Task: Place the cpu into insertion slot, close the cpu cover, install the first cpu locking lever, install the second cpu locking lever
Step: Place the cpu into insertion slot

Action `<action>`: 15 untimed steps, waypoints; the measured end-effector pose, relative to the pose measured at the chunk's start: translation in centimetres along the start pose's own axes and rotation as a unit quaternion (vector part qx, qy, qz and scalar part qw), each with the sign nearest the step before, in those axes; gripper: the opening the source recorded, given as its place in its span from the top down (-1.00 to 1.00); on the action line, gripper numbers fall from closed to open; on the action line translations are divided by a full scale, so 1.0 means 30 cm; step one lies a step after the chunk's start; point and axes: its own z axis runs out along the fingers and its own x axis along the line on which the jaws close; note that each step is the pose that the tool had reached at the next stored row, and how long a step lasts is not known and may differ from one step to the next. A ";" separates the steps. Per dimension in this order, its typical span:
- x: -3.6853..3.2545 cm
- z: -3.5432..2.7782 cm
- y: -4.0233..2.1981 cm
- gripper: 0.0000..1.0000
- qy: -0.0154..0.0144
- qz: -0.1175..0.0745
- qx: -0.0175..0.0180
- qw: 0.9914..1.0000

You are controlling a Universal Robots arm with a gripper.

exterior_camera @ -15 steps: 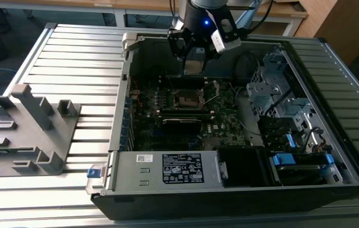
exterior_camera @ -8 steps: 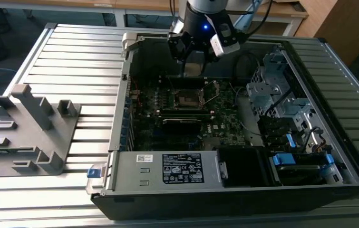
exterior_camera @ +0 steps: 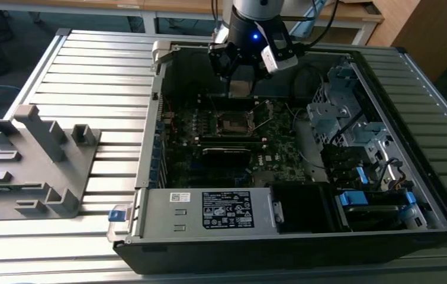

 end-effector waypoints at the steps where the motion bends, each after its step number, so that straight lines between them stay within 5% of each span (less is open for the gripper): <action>1: 0.000 0.000 0.000 -0.08 0.000 0.000 0.000 1.000; 8: 0.000 0.003 0.000 -0.08 0.000 0.000 0.000 1.000; 15: -0.001 0.028 -0.003 -0.08 0.000 0.000 0.000 1.000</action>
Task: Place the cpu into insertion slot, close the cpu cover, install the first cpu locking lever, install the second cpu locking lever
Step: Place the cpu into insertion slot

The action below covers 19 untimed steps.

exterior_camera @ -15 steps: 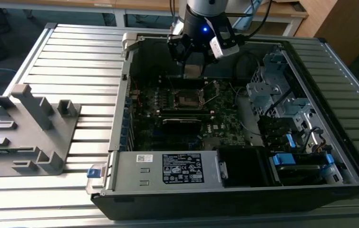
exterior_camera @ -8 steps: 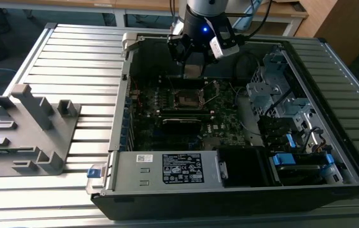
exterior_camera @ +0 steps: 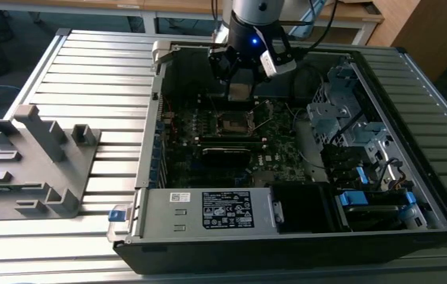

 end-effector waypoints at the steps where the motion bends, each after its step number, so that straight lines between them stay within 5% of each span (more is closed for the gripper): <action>1: 0.000 0.002 0.000 -0.08 0.000 0.000 0.000 1.000; 10: 0.003 0.017 -0.002 -0.08 0.000 0.000 0.000 1.000; 19: 0.008 0.069 -0.010 -0.08 -0.001 0.000 0.000 1.000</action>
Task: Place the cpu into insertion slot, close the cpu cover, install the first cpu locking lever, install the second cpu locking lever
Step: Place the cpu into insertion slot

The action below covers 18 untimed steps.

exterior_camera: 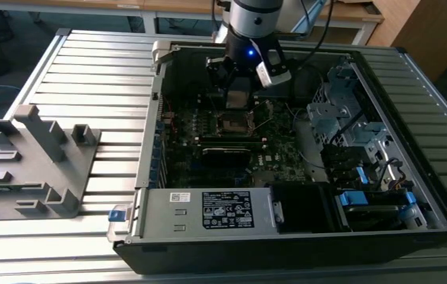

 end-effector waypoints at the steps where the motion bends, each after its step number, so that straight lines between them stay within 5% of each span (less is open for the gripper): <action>1: 0.000 0.005 0.000 -0.08 0.000 0.000 0.000 1.000; 18: 0.009 0.088 -0.009 -0.08 0.000 0.000 0.000 1.000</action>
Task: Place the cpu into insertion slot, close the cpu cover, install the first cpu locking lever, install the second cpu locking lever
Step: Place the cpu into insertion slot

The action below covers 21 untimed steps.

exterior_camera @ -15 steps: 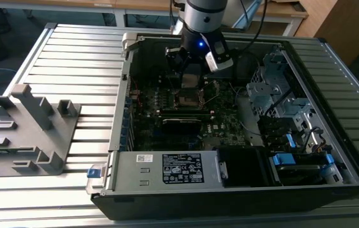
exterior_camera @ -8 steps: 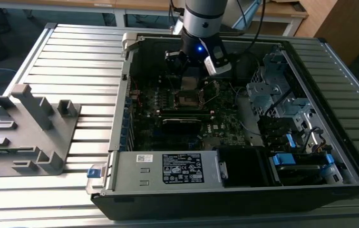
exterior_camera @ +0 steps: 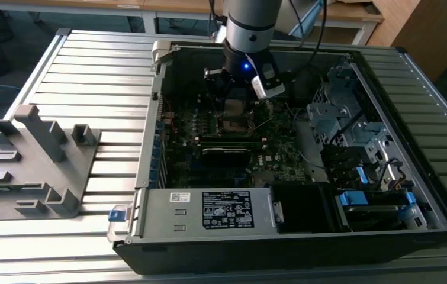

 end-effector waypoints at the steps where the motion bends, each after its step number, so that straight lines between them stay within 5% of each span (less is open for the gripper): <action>1: 0.000 0.005 -0.001 -0.08 0.000 0.000 0.000 1.000; 9: 0.000 0.009 -0.001 -0.08 0.000 0.001 0.000 1.000; 13: 0.000 0.012 -0.001 -0.08 -0.002 0.025 0.000 1.000; 17: 0.000 0.017 -0.002 -0.08 -0.005 0.061 -0.001 0.998; 21: 0.000 0.021 -0.002 -0.08 -0.009 0.097 -0.002 0.995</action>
